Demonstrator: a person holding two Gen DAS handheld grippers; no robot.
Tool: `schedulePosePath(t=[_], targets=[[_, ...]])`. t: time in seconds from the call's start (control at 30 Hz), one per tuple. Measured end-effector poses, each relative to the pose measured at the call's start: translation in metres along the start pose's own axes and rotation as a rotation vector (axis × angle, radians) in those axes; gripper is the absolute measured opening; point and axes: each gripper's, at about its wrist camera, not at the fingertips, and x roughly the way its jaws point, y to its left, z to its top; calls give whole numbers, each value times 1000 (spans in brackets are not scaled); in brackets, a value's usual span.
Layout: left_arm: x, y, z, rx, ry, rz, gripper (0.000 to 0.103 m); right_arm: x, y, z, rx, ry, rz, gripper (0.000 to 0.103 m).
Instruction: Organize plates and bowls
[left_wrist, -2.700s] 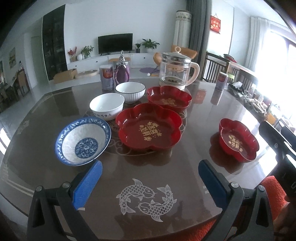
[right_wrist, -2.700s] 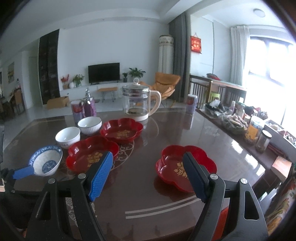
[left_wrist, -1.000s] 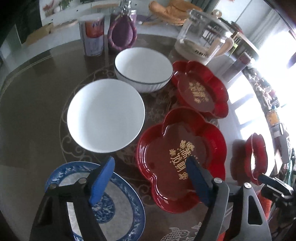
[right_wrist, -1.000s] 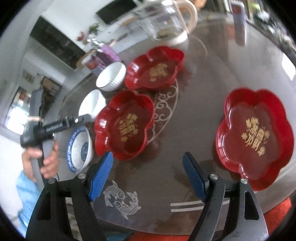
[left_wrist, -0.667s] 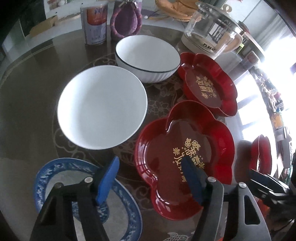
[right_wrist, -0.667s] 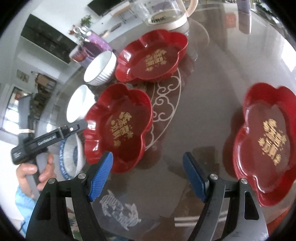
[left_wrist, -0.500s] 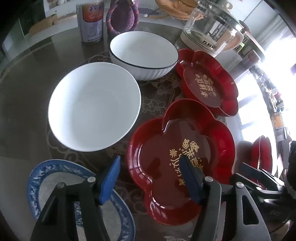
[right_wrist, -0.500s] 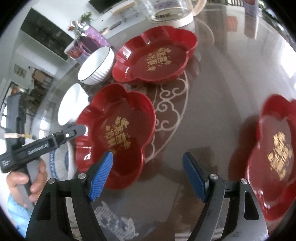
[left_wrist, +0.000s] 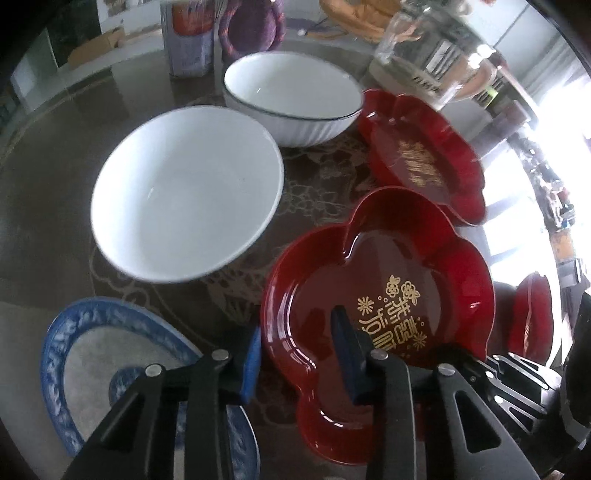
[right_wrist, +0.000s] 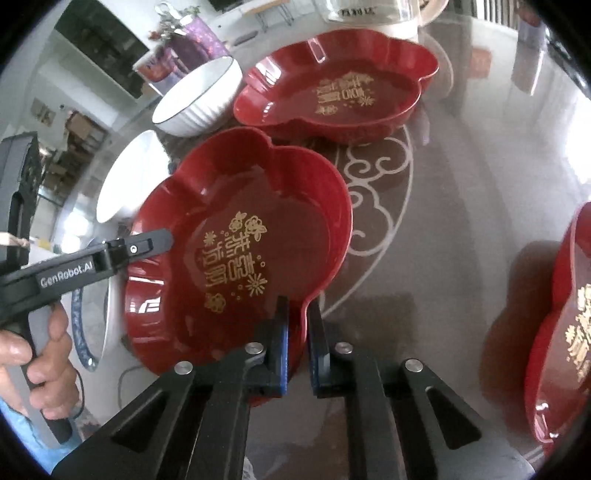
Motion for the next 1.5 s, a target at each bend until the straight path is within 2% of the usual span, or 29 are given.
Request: schedulePosePath(t=[0.17,0.27,0.37,0.53,0.6,0.77,0.87,1.1,1.2,1.27,1.3,1.4,1.5], targets=[[-42,-30,-25,51,-105,-19,35,-45,-5,-23,-15,-73,7,10],[-65,-61,-34,89,-156,-63,35,-79,-24,-35,16,-106,27,10],[-75,-103,-32,131,-181,-120,35,-108,-44,-39,43,-133,3,10],[-63,-181,-24,201,-176,-199,35,-154,-113,-43,139,-181,-70,10],[-49,-210,-20,239,-167,-207,35,-163,-136,-49,186,-187,-86,10],[-11,-256,-18,299,-120,-184,35,-166,-173,-65,289,-186,-124,10],[1,-270,-21,328,-109,-170,35,-161,-187,-76,338,-180,-129,11],[14,-294,-25,411,-130,-126,35,-148,-188,-91,377,-181,-159,13],[17,-305,-28,457,-142,-111,35,-152,-188,-96,384,-196,-185,21],[19,-311,-28,475,-148,-112,35,-154,-189,-98,393,-208,-173,37],[20,-313,-28,478,-157,-105,35,-155,-187,-100,395,-207,-178,39],[21,-314,-25,475,-180,-88,40,-155,-182,-104,399,-210,-168,41],[14,-306,-18,440,-198,-104,51,-164,-171,-106,363,-253,-212,41]])
